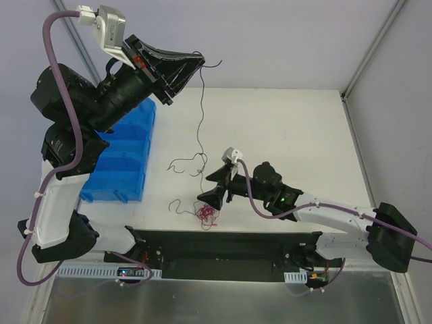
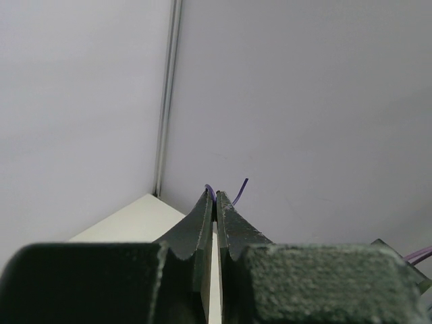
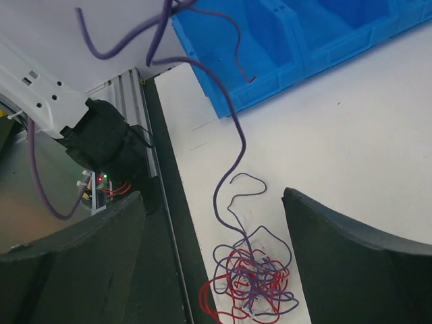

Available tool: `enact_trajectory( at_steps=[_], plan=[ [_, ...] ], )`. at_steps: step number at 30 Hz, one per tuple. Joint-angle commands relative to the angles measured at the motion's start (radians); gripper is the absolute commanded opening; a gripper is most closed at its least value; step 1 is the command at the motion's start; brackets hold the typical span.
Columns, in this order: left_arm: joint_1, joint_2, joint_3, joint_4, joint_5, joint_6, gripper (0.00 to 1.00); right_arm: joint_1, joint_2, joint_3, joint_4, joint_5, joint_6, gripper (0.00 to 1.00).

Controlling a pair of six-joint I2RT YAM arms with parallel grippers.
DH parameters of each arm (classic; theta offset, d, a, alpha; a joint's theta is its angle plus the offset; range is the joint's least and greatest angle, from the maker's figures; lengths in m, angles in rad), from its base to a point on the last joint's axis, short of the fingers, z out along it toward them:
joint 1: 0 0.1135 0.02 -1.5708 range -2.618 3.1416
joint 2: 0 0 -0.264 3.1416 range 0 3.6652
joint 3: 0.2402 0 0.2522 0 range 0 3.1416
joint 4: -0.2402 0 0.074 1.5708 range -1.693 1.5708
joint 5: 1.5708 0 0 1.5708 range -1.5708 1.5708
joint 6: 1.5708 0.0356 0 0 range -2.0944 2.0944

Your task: Untangle the cables

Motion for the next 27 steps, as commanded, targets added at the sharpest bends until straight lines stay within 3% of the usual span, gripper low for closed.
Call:
enact_trajectory(
  at_steps=[1,5,6,8,14,20,27],
  plan=[
    [0.0,-0.022,-0.004,0.061,-0.009,0.001,0.0,0.019,0.087,0.061,0.137,0.077,-0.009,0.84],
    [0.0,-0.045,-0.016,0.061,-0.026,0.011,0.0,0.019,0.208,0.143,0.098,0.163,0.046,0.67],
    [0.0,-0.05,-0.021,0.061,-0.037,0.015,0.0,0.019,0.236,0.152,0.098,0.168,0.052,0.5],
    [0.0,-0.07,-0.038,0.061,-0.077,0.019,0.0,0.016,0.271,0.163,0.078,0.195,0.044,0.04],
    [-0.002,-0.214,-0.171,0.156,-0.212,0.028,0.0,-0.07,0.204,0.013,0.034,0.557,0.17,0.01],
    [0.001,-0.292,-0.26,0.172,-0.316,0.096,0.0,-0.312,0.121,-0.023,-0.233,0.571,0.204,0.01],
    [0.0,-0.332,-0.556,0.178,-0.485,0.11,0.0,-0.402,0.014,0.043,-0.449,0.547,0.048,0.01]
  ],
)
